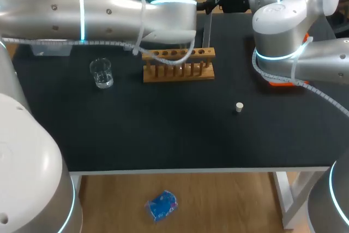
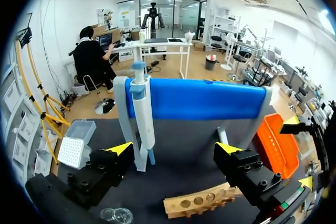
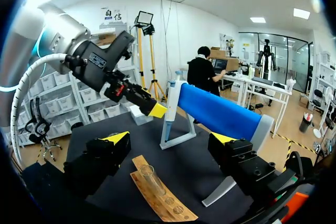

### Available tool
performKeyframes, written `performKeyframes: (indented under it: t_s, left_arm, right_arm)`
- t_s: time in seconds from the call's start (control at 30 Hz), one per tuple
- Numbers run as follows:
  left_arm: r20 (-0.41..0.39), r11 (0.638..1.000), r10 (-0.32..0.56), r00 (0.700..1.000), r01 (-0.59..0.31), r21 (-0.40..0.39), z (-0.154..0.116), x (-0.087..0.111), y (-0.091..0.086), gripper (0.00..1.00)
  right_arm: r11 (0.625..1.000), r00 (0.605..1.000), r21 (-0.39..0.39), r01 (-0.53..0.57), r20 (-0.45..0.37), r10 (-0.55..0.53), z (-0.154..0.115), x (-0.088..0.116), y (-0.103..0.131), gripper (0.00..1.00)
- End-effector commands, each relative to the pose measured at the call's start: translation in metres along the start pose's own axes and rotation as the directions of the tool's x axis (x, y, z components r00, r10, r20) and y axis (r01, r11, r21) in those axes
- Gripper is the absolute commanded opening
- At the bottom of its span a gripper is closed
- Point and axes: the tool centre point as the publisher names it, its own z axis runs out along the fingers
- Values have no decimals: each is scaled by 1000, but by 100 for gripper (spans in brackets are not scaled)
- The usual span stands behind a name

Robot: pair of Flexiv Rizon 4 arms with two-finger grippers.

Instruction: Invert the test tube, pick up the pipette, mount the tip to pipette, aspirate from beaker and dispense into the tube, eject the tip, return the pipette, and cap with the stopper.

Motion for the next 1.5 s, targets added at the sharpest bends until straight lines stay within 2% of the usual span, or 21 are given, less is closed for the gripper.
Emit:
performKeyframes:
  t_s: [0.03, 0.17, 0.2, 0.3, 0.5, 0.67, 0.8, 0.87, 1.4, 1.43, 1.5]
  left_arm:
    - [-49, 1000, 21, 999, -21, 16, -13, -7, 10, 100]
    - [-103, 998, 66, 993, -65, 12, -19, -7, 15, 100]
    - [-152, 997, 83, 985, -82, 12, -21, -5, 17, 100]
    - [-217, 993, 119, 969, -120, 9, -25, -2, 22, 100]
    - [-362, 981, 191, 912, -188, 44, -35, 4, 30, 100]
    - [-424, 967, 252, 870, -244, 75, -40, 8, 33, 100]
    - [-419, 950, 309, 854, -301, 86, -40, 9, 37, 100]
    - [-408, 953, 299, 863, -292, 81, -40, 9, 38, 100]
    - [-408, 953, 299, 863, -292, 81, -40, 9, 38, 100]
    - [-416, 943, 330, 847, -317, 103, -41, 10, 38, 100]
    - [-412, 893, 444, 795, -427, 139, -43, 12, 39, 100]
  right_arm:
    - [1000, 1000, 2, 0, -2, 0, -1, 0, 0, 100]
    - [1000, 1000, 2, 0, -2, 0, -1, 0, 0, 100]
    - [1000, 1000, 2, 0, -2, 0, -1, 0, 0, 100]
    - [1000, 1000, 2, 0, -2, 0, -1, 0, 0, 100]
    - [1000, 1000, 2, 0, -2, 0, -1, 0, 0, 100]
    - [1000, 1000, 2, 0, -2, 0, -1, 0, 0, 100]
    - [1000, 1000, 2, 0, -2, 0, -1, 0, 0, 100]
    - [1000, 1000, 2, 0, -2, 0, -1, 0, 0, 100]
    - [1000, 1000, 2, 0, -2, 0, -1, 0, 0, 100]
    - [1000, 1000, 2, 0, -2, 0, -1, 0, 0, 100]
    - [1000, 1000, 2, 0, -2, 0, -1, 0, 0, 100]
